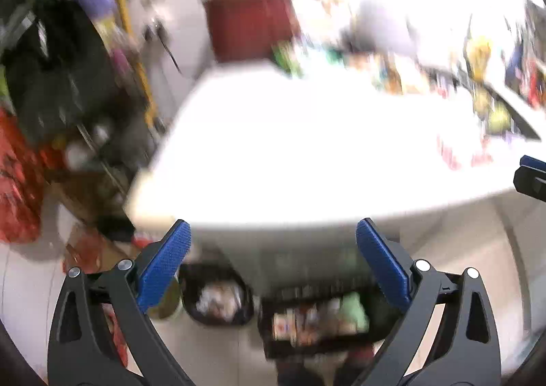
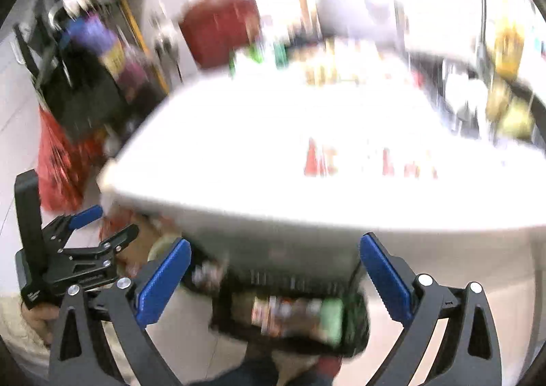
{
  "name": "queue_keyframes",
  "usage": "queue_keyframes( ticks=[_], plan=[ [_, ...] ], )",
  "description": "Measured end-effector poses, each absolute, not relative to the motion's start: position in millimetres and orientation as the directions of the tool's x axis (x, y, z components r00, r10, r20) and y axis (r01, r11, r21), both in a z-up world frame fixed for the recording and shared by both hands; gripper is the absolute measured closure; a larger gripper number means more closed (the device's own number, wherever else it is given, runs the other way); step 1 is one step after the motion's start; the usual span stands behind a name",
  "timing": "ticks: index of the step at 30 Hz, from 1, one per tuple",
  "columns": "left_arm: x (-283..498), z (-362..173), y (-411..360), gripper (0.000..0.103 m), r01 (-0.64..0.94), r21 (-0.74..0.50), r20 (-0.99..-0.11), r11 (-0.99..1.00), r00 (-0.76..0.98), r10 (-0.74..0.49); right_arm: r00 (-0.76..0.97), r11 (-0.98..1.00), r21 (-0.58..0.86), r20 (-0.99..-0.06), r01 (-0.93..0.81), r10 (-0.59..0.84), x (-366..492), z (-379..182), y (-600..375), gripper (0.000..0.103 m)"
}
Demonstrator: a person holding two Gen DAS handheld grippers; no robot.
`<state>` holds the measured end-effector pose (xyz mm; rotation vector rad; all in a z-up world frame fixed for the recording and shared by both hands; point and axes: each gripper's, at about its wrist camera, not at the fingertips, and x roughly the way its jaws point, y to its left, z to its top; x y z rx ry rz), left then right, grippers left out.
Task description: Collect trash
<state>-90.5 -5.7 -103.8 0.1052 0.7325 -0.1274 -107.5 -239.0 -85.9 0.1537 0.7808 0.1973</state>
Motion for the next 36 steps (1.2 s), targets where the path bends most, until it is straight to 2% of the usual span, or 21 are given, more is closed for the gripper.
queue_keyframes(
  ticks=[5,9,11,15,21,26,30,36],
  plan=[
    [-53,-24,-9,0.007,0.059,0.051,-0.572,0.997,0.82,-0.019,0.808,0.939,0.281,-0.495,-0.199,0.319,-76,-2,-238,0.005],
    [-33,10,-16,0.007,0.067,-0.006,-0.538,0.998,0.841,-0.06,0.854,0.945,0.266,-0.431,-0.189,0.292,-50,45,-236,0.005],
    [-28,19,-18,0.007,0.041,-0.001,-0.526,0.999,0.85,-0.036,0.875,0.942,0.286,-0.394,-0.175,0.282,-42,56,-237,0.005],
    [-16,19,-24,0.007,0.005,0.013,-0.549,1.0,0.836,0.003,0.875,0.967,0.227,-0.436,-0.117,0.209,-26,57,-233,0.005],
    [1,1,-27,0.007,0.038,-0.042,-0.642,0.998,0.765,-0.056,0.845,0.982,0.186,-0.518,-0.037,0.13,-8,37,-235,0.005],
    [4,-4,-29,0.007,0.039,-0.029,-0.643,0.999,0.764,-0.048,0.839,0.993,0.111,-0.542,0.03,0.036,-8,27,-233,0.005],
    [9,-3,-30,0.007,0.041,-0.018,-0.648,0.999,0.76,-0.043,0.832,0.989,0.145,-0.552,0.025,0.059,-5,24,-237,0.005],
    [10,1,-32,0.007,0.047,-0.01,-0.639,0.999,0.768,-0.042,0.826,0.993,0.115,-0.561,0.015,0.052,-4,23,-233,0.005]
  ],
)
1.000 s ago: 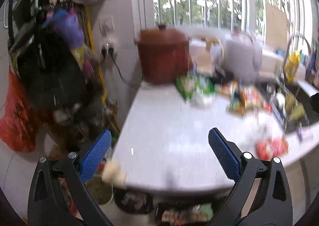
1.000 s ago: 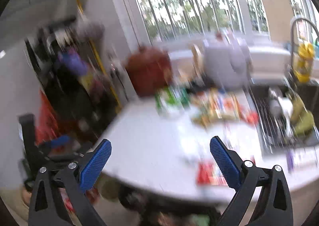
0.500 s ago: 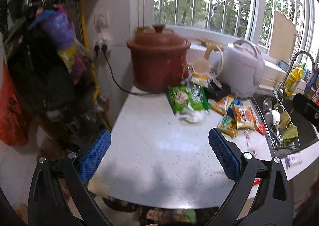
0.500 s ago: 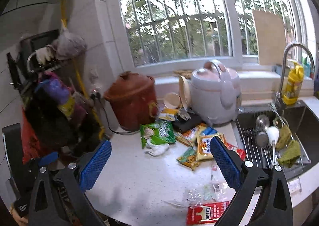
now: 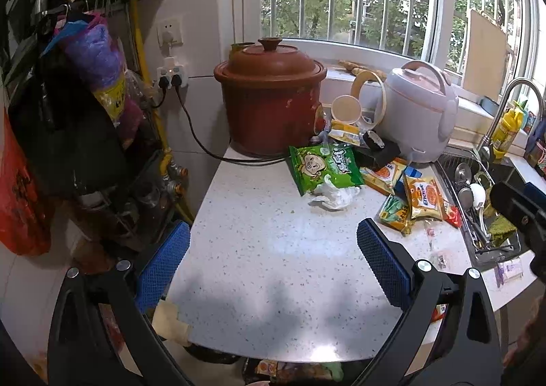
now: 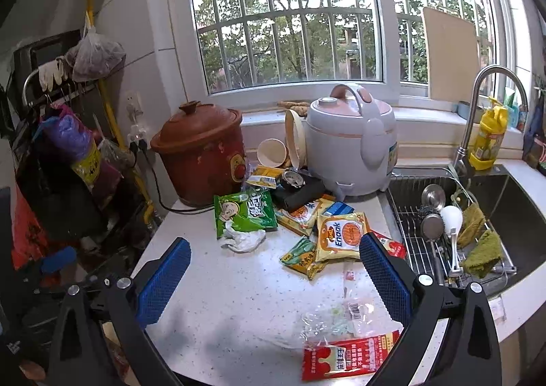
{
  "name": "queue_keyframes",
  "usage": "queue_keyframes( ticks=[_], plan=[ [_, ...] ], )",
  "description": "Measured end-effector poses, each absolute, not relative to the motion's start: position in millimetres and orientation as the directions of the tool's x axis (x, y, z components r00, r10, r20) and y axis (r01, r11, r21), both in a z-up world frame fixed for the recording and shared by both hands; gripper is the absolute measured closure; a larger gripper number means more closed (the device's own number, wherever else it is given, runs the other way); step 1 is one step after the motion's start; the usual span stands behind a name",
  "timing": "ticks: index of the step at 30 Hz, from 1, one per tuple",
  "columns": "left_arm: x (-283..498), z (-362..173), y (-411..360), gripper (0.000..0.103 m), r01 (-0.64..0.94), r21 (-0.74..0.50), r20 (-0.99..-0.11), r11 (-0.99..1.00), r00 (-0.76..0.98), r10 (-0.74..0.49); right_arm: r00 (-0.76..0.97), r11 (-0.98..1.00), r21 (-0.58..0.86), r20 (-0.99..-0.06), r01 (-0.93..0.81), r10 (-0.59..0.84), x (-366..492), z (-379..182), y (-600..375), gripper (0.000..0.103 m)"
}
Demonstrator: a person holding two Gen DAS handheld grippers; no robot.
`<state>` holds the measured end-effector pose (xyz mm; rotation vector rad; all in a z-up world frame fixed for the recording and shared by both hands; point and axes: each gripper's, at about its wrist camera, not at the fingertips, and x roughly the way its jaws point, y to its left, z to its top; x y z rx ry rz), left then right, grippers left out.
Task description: Collect trash
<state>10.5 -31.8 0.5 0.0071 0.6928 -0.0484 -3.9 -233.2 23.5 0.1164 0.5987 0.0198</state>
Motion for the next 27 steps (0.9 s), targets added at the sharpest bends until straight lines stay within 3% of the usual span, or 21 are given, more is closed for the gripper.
queue_keyframes(
  ticks=[27],
  plan=[
    [14.8,3.7,-31.6,0.007,0.062,-0.009,-0.642,0.998,0.765,-0.054,0.822,0.993,0.109,-0.569,0.033,0.035,-6.9,23.1,-227.8,0.005]
  ],
)
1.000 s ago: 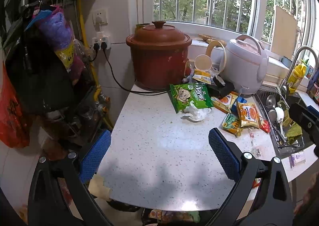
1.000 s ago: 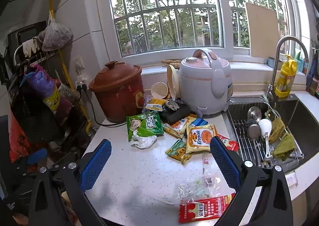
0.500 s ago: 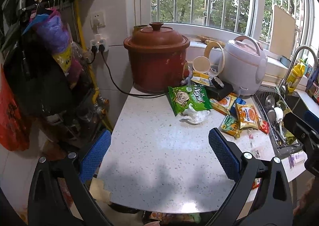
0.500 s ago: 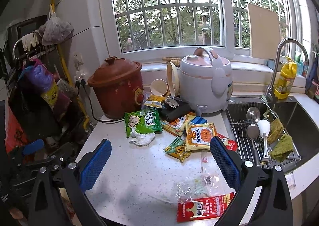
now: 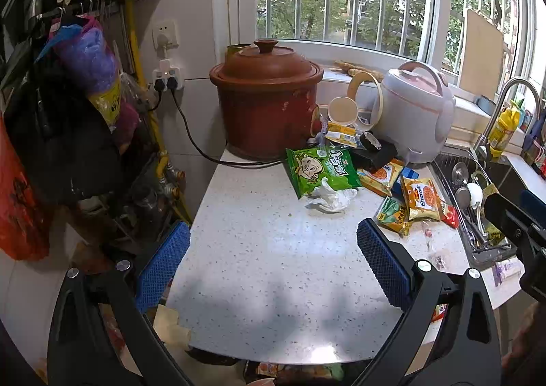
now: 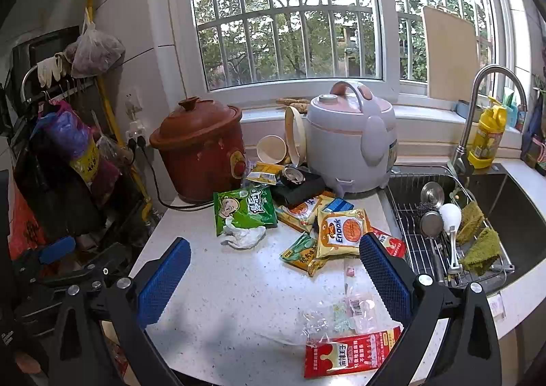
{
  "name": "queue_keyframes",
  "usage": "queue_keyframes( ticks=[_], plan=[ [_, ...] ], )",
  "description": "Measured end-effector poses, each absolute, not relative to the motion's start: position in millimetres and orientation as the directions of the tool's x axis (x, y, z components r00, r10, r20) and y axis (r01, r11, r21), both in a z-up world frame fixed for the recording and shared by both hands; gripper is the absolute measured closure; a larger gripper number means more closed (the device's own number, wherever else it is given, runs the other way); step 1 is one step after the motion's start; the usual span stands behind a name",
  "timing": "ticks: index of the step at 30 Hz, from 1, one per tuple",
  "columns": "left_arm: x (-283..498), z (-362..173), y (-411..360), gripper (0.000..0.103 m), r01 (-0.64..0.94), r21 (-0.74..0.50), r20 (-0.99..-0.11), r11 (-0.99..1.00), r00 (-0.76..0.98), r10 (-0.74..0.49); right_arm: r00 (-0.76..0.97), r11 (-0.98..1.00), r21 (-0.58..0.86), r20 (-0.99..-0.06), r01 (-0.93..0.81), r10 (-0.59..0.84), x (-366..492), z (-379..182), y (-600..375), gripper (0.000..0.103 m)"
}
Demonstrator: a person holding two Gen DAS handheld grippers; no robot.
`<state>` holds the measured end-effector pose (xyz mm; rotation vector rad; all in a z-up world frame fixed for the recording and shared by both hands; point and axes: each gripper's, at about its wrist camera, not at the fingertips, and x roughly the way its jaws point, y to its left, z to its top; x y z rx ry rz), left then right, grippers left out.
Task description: Collect trash
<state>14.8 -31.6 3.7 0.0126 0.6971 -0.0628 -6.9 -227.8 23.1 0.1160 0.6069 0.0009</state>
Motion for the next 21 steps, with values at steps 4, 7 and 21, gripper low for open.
queue_keyframes(
  ticks=[4,7,21],
  plan=[
    [14.8,3.8,-31.2,0.007,0.062,-0.01,-0.642,0.998,0.765,-0.054,0.82,0.993,0.11,-0.571,0.035,0.034,-7.2,23.2,-228.6,0.005],
    [14.6,3.9,-31.0,0.007,0.063,-0.008,-0.64,0.998,0.766,-0.054,0.82,0.993,0.109,-0.571,0.036,0.033,-7.0,23.1,-229.1,0.005],
    [13.1,3.1,-32.2,0.007,0.06,0.003,-0.635,0.998,0.771,-0.045,0.817,0.993,0.112,-0.576,0.046,0.027,-9.4,21.2,-231.8,0.005]
  ],
)
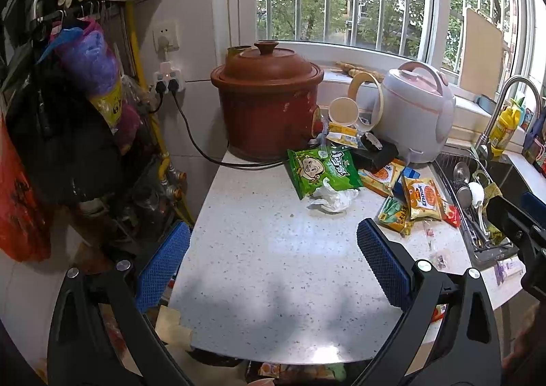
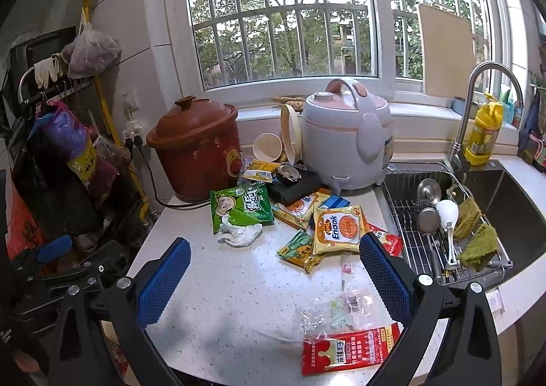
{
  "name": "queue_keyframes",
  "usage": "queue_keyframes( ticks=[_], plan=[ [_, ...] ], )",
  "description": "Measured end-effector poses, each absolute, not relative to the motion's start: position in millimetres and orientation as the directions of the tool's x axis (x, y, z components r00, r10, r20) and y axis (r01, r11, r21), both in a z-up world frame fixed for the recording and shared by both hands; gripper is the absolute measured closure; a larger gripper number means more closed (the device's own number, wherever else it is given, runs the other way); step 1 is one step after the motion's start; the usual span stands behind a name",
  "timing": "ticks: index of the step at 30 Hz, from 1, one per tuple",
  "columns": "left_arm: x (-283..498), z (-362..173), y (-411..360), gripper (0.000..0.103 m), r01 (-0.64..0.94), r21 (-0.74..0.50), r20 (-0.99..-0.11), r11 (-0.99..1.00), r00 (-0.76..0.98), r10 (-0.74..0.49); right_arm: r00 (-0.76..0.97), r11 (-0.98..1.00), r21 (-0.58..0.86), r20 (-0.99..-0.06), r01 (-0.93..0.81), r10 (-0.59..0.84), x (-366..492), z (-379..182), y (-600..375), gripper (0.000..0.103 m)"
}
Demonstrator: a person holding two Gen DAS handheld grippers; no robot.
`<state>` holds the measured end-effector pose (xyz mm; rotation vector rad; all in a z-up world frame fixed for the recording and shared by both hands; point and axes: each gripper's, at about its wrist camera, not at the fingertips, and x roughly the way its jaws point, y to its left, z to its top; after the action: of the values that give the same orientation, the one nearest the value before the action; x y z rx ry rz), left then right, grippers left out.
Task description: Collect trash
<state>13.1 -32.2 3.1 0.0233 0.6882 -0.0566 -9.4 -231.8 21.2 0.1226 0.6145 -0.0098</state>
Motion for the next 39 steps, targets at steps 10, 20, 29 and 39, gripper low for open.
queue_keyframes(
  ticks=[10,20,29,39],
  plan=[
    [12.1,2.4,-32.5,0.007,0.064,0.004,-0.635,0.998,0.771,-0.047,0.816,0.992,0.115,-0.578,0.05,0.026,-10.2,21.3,-233.0,0.005],
    [12.2,2.7,-32.0,0.007,0.061,0.008,-0.635,0.998,0.772,-0.042,0.816,0.992,0.116,-0.577,0.052,0.025,-10.0,21.1,-233.3,0.005],
    [12.6,2.7,-32.0,0.007,0.064,0.007,-0.635,0.998,0.771,-0.045,0.814,0.992,0.117,-0.58,0.055,0.023,-9.2,20.3,-233.7,0.005],
    [13.2,2.8,-31.8,0.007,0.065,0.007,-0.636,0.998,0.771,-0.045,0.813,0.991,0.115,-0.582,0.063,0.016,-9.5,19.7,-233.3,0.005]
  ],
)
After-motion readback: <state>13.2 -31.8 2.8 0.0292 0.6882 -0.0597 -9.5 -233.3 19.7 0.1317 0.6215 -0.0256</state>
